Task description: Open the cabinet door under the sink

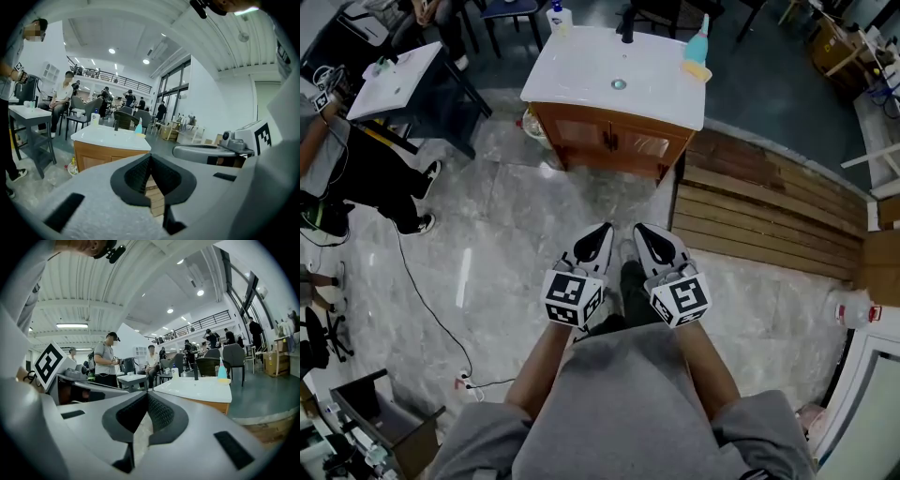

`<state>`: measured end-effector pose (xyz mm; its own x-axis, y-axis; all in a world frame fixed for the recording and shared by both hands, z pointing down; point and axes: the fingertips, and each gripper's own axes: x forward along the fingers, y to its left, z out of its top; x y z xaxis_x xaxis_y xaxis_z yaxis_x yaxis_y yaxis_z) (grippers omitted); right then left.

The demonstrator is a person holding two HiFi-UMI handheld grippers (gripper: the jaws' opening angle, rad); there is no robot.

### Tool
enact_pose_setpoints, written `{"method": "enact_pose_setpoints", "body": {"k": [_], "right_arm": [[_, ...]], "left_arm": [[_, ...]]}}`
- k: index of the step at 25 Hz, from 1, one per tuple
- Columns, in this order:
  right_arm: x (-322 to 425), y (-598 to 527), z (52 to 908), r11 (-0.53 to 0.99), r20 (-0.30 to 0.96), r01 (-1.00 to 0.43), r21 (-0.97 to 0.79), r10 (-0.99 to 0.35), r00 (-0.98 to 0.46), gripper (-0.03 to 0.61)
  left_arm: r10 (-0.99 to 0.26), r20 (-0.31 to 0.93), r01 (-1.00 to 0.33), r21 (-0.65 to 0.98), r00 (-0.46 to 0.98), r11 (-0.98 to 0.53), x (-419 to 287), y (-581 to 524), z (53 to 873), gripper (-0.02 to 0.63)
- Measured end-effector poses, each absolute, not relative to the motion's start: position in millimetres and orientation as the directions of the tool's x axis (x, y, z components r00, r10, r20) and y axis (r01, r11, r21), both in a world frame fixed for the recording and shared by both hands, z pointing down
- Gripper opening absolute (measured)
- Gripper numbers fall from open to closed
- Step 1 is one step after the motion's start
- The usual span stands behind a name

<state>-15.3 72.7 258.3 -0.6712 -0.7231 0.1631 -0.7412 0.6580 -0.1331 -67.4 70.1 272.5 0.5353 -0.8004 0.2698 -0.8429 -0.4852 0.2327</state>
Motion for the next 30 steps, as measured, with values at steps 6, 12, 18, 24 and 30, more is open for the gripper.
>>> {"method": "enact_pose_setpoints", "body": {"k": [6,12,18,24,30], "right_arm": [[-15.5,29.5,275.7,0.673,0.195,-0.725,-0.148,-0.699,-0.688,0.009],[-13.4,-18.5,295.7,0.683,0.241,-0.715,-0.151,-0.676,-0.697,0.009],[-9.9,-65.5,316.8,0.709,0.281,-0.693,-0.127,-0.645,-0.711,0.009],[-9.3,-105.7,334.2,0.736,0.310,-0.666,-0.122,-0.609,-0.730,0.009],[-9.9,-140.2,354.0,0.768,0.335,-0.631,-0.113,-0.568,-0.752,0.009]], "left_arm": [[-0.799,0.296,-0.850,0.249,0.523,-0.464,-65.1,30.9,286.0,0.008],[-0.794,0.330,-0.858,0.257,0.510,-0.445,-64.4,-12.0,304.8,0.008],[-0.791,0.371,-0.872,0.257,0.486,-0.415,-64.5,-55.4,327.0,0.008],[-0.783,0.407,-0.882,0.257,0.470,-0.395,-61.7,-94.5,345.8,0.008],[-0.784,0.432,-0.895,0.239,0.446,-0.377,-59.1,-125.1,362.5,0.008]]}}
